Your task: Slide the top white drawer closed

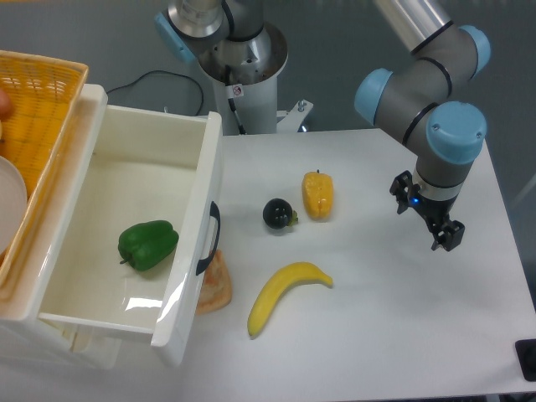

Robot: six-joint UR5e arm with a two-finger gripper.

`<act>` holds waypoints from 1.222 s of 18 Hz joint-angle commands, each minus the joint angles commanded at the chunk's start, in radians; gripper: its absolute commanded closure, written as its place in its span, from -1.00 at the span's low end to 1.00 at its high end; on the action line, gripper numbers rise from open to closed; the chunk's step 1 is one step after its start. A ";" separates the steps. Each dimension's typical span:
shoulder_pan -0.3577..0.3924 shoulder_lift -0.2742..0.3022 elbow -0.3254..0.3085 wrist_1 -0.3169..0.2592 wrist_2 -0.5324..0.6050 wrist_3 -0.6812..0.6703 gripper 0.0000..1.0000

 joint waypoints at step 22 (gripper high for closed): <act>-0.106 0.035 -0.054 0.012 -0.090 -0.395 -0.11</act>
